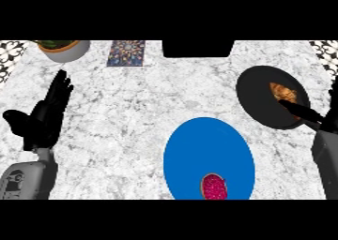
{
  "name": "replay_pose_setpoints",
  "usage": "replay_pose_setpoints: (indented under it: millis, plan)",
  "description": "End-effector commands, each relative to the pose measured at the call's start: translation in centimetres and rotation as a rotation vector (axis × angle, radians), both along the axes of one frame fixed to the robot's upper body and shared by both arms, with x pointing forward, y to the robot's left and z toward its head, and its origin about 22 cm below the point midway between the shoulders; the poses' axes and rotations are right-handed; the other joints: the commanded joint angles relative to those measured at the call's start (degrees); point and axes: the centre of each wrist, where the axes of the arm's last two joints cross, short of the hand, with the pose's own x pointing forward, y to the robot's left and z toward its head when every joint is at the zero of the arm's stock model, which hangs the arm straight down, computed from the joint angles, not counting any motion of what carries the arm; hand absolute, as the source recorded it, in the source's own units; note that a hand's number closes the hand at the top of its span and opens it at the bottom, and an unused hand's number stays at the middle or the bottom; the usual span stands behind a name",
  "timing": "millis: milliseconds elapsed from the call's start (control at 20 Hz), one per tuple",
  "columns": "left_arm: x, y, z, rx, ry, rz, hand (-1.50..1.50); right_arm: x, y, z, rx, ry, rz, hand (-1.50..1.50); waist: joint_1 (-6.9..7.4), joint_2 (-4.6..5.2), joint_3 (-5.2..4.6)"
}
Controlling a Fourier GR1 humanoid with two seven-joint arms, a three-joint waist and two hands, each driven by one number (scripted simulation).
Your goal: Pick the croissant from the plate and place it in the pan
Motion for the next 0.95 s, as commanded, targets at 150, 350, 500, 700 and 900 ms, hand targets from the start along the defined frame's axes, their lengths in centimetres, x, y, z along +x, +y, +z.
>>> replay_pose_setpoints:
  millis: [150, 350, 500, 700, 900]
  plan:
    - [-0.1, 0.6, 0.5, -0.001, 0.011, 0.049, 0.00, -5.4, 0.5, -2.2, 0.071, -0.087, 0.132, -1.50, -2.72, -1.09, -0.26]
    - [-0.1, 0.7, 0.3, 0.004, 0.016, 0.060, 0.00, -8.3, 1.3, -1.2, 0.041, -0.102, 0.165, -1.50, -3.70, -1.25, -0.38]
    - [-1.1, 2.2, -0.4, -0.004, 0.005, 0.045, 0.00, -12.3, 1.3, 0.1, 0.032, -0.117, 0.160, -1.50, -2.50, -0.75, -0.31]
    - [-0.6, 0.8, 0.2, -0.008, 0.000, 0.025, 0.00, -16.2, 3.5, 3.3, 0.061, -0.105, 0.151, -1.50, -1.88, -0.39, -0.25]
    - [0.1, 2.1, 0.2, -0.009, -0.002, -0.004, 0.00, -18.8, 7.1, 4.5, 0.020, -0.063, 0.119, -1.50, -0.60, 0.07, -0.13]
